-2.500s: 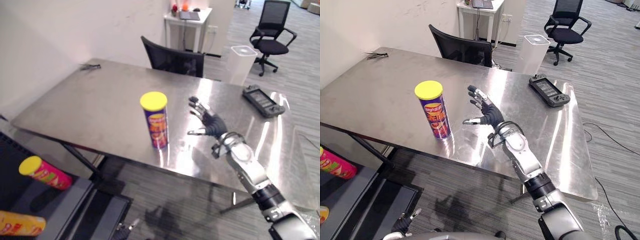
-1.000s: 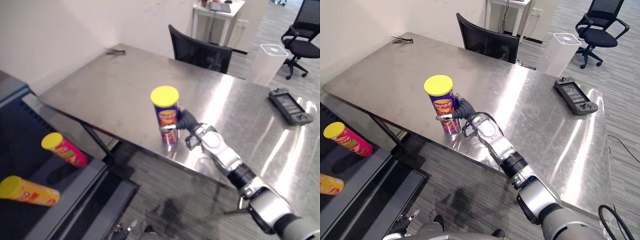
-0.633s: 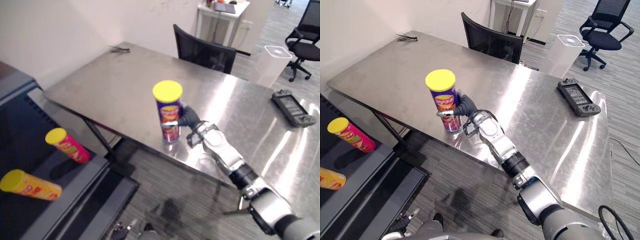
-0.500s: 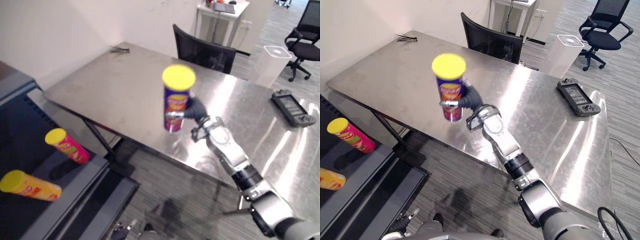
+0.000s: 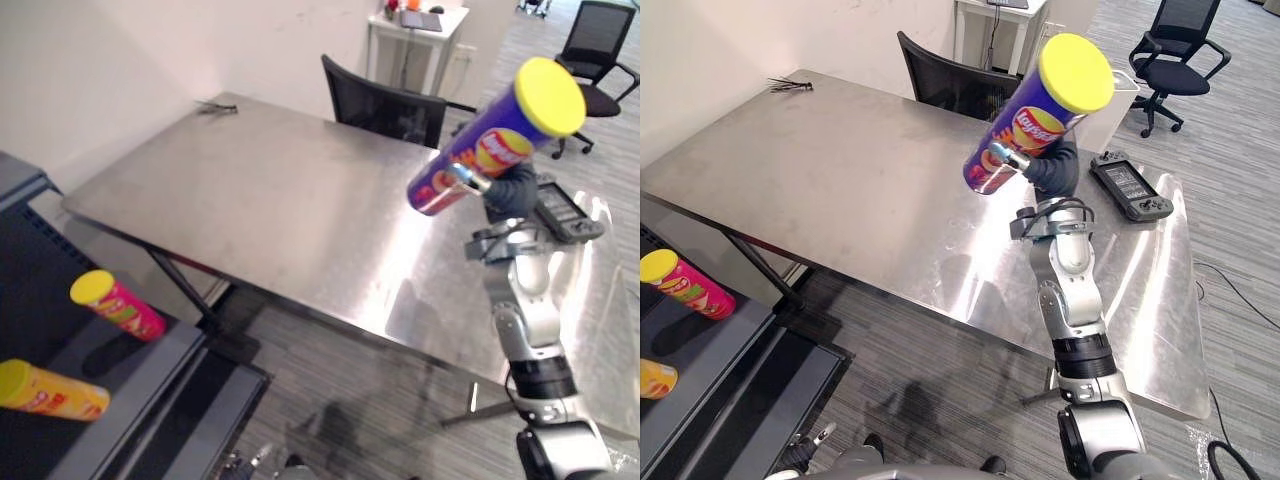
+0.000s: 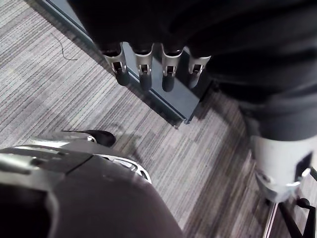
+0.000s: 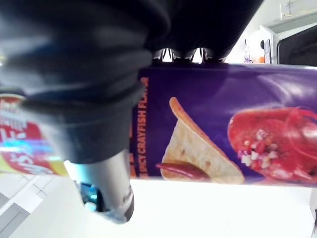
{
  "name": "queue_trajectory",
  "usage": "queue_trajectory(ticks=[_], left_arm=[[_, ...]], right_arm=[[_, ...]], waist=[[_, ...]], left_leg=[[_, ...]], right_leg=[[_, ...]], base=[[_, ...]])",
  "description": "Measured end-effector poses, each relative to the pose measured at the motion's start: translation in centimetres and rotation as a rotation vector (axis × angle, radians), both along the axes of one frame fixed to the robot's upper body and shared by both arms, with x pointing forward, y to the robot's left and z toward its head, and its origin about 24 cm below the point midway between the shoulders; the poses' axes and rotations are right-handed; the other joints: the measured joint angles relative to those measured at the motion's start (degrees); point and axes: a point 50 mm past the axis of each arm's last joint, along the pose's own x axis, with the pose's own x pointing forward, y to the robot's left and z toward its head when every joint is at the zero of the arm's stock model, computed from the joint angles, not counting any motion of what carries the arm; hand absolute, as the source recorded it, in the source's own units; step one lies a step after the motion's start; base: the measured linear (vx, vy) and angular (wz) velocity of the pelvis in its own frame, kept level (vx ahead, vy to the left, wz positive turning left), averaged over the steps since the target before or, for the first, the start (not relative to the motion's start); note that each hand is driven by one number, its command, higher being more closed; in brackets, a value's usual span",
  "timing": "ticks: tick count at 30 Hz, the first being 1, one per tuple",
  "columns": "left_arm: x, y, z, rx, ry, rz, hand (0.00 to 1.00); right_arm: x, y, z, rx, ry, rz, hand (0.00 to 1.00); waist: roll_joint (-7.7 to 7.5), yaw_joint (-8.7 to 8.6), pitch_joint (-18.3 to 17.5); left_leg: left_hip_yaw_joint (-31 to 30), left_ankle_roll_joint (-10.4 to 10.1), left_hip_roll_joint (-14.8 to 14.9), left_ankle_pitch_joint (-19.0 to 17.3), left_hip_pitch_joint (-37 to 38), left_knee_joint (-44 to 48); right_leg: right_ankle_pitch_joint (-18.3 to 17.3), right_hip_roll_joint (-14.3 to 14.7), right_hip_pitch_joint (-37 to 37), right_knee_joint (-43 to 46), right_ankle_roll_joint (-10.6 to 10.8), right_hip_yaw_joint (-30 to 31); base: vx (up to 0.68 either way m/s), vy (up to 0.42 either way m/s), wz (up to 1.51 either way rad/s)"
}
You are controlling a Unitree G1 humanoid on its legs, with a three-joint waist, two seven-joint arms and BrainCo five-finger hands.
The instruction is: Put the gum and the chips on the shelf.
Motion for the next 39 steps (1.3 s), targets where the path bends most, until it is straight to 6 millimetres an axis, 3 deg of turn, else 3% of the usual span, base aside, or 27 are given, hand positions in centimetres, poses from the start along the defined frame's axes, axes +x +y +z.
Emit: queue_trajectory(ticks=[3, 9, 14, 18, 20, 22, 23, 24, 25, 26, 27, 28, 29, 30, 32, 34, 35, 37, 39], left_arm=[[-0.3, 0.1, 0.0, 0.0, 0.001, 0.015, 0.0], [-1.0, 0.1, -0.1, -0.003, 0.011, 0.041, 0.0], [-1.4, 0.4, -0.1, -0.012, 0.01, 0.08, 0.0], [-1.2, -0.1, -0.2, -0.067, -0.003, 0.149, 0.0], [-0.4, 0.0, -0.1, -0.091, -0.041, 0.177, 0.0], [0.3, -0.2, 0.2, -0.117, -0.089, 0.21, 0.0], [0.8, -0.3, 0.4, -0.129, -0.124, 0.225, 0.0], [1.0, -0.3, 0.5, -0.129, -0.131, 0.224, 0.0], [1.4, -0.4, 0.7, -0.13, -0.153, 0.22, 0.0], [2.0, -0.4, 1.0, -0.125, -0.184, 0.212, 0.0], [2.3, -0.5, 1.0, -0.127, -0.191, 0.211, 0.0], [2.3, -0.5, 0.9, -0.13, -0.177, 0.211, 0.0], [1.3, -0.4, 0.4, -0.132, -0.134, 0.229, 0.0], [0.4, -0.5, 0.1, -0.139, -0.102, 0.254, 0.0], [-1.7, -0.5, -0.3, -0.143, -0.045, 0.301, 0.0], [-2.7, -0.7, -0.6, -0.15, -0.011, 0.328, 0.0], [-2.8, -0.9, -0.6, -0.153, -0.011, 0.329, 0.0], [-2.6, -1.1, -0.7, -0.152, -0.012, 0.32, 0.0], [-2.1, -1.0, -0.6, -0.141, -0.02, 0.302, 0.0]], right_arm=[[-0.1, -1.0, -0.2, 0.022, 0.004, -0.042, 1.0], [-1.2, -5.3, -2.2, 0.095, 0.068, -0.218, 1.0], [-2.1, -7.0, -3.5, 0.113, 0.106, -0.298, 1.0], [-2.5, -6.5, -3.3, 0.112, 0.087, -0.284, 1.0], [-2.0, -5.2, -2.9, 0.109, 0.072, -0.237, 1.0], [-0.7, -3.0, -1.9, 0.11, 0.052, -0.153, 1.0], [0.3, -1.7, -1.2, 0.098, 0.046, -0.105, 1.0], [0.5, -1.6, -1.1, 0.095, 0.044, -0.101, 1.0], [0.8, -1.5, -0.5, 0.093, 0.031, -0.099, 1.0], [1.0, -2.1, 0.2, 0.092, 0.013, -0.12, 1.0], [0.8, -3.4, 0.3, 0.114, 0.006, -0.169, 1.0], [0.7, -4.1, 0.2, 0.131, 0.007, -0.197, 1.0], [0.4, -5.1, 0.1, 0.15, 0.007, -0.239, 1.0], [0.3, -5.4, 0.1, 0.151, 0.007, -0.252, 1.0], [-0.1, -6.3, -0.5, 0.157, 0.023, -0.291, 1.0], [-0.9, -7.2, -1.3, 0.163, 0.038, -0.328, 1.0], [-1.0, -7.4, -1.3, 0.164, 0.037, -0.335, 1.0], [-1.7, -8.4, -1.3, 0.172, 0.024, -0.371, 1.0], [-2.0, -8.8, -1.1, 0.179, 0.011, -0.388, 1.0]], waist=[[-0.07, -0.51, 0.0], [-0.07, -1.18, -0.2], [0.08, -1.38, -0.2], [2.15, -1.39, 2.2], [2.29, -1.16, 4.4], [2.35, -0.73, 5.8], [2.43, -0.29, 5.9], [2.54, -0.15, 6.0], [3.32, 0.33, 6.4], [4.31, 0.4, 6.9], [4.75, 0.27, 7.1], [4.62, 0.1, 7.1], [3.03, -0.15, 7.8], [3.05, -1.18, 7.8], [3.31, -1.16, 7.7], [3.81, -1.45, 7.5], [3.93, -1.47, 7.5], [4.63, -2.01, 7.1], [4.55, -2.82, 7.0]], left_leg=[[0.4, 0.0, 0.0, 0.0, 0.2, -0.2], [0.4, 0.0, -0.1, 0.0, 1.3, -0.4], [-1.3, 0.1, 0.4, -0.5, 0.3, 1.6], [-4.3, 0.4, 2.8, -5.2, -5.9, 13.4], [-6.0, 0.5, 2.9, -5.3, -8.3, 15.7], [-7.7, 0.1, 2.8, -2.3, -10.5, 13.6], [-9.6, -0.7, 1.8, 2.7, -11.1, 7.4], [-10.1, -0.8, 1.6, 4.1, -11.0, 5.8], [-11.7, -1.9, 1.5, 8.1, -10.9, 1.4], [-13.0, -2.2, 0.7, 15.8, -11.0, -5.6], [-7.7, 3.1, 0.9, 12.7, -12.3, -5.6], [-3.6, 5.8, 1.1, 11.2, -13.6, -1.7], [7.0, 9.1, 1.6, 7.7, -14.0, 6.7], [11.9, 8.4, 3.3, 5.8, -13.5, 10.2], [17.7, 7.9, 8.0, 1.7, -10.7, 15.7], [17.5, 6.6, 10.1, 0.7, -8.7, 16.4], [17.4, 6.3, 10.1, 0.6, -8.7, 16.3], [16.3, 3.6, 8.3, -0.9, -9.7, 14.3], [17.7, 3.6, 6.8, -0.9, -12.1, 14.4]], right_leg=[[0.1, 0.0, -0.1, 0.0, -0.1, 0.4], [0.1, -0.1, 0.8, 0.0, -0.1, 0.3], [-0.1, -0.2, 1.7, 0.6, 0.0, -1.5], [-7.3, -3.0, -2.8, 14.5, -0.6, -2.5], [-9.9, -4.4, -5.0, 20.0, -1.0, -3.2], [-10.5, -4.8, -7.7, 21.9, -1.9, -4.6], [-11.2, -5.5, -9.8, 23.4, -3.0, -6.8], [-11.5, -5.6, -10.2, 23.9, -3.3, -7.4], [-12.6, -5.5, -10.6, 25.1, -4.5, -9.5], [-14.7, -5.8, -10.3, 25.4, -5.4, -14.1], [-15.5, -6.6, -9.5, 25.3, -7.1, -20.3], [-15.7, -7.5, -9.3, 25.3, -7.4, -22.4], [-15.4, -9.6, -8.6, 24.8, -7.8, -27.2], [-15.0, -9.9, -8.1, 23.9, -8.1, -29.9], [-14.4, -9.9, -6.7, 23.3, -8.3, -34.5], [-14.1, -10.8, -4.8, 24.0, -7.7, -39.1], [-14.0, -11.2, -4.6, 24.4, -7.7, -39.8], [-13.0, -13.9, -4.3, 26.8, -6.7, -43.2], [-11.5, -15.7, -4.3, 27.2, -6.6, -46.1]], base=[[0.02, 0.023, -0.07], [0.0, 0.008, 0.0], [-0.01, 0.012, 0.16], [-0.09, 0.073, 0.27], [-0.15, 0.016, 0.34], [-0.18, -0.075, 0.43], [-0.18, -0.123, 0.59], [-0.17, -0.14, 0.88], [-0.16, -0.128, 1.24], [-0.28, -0.147, 2.01], [-0.27, -0.125, 2.03], [-0.22, -0.105, 2.19], [-0.1, -0.087, 1.88], [-0.14, -0.11, 1.85], [-0.15, -0.056, 1.17], [-0.11, 0.071, 1.02], [-0.1, 0.156, 0.99], [-0.08, 0.251, 0.78], [-0.1, 0.306, 0.77]])
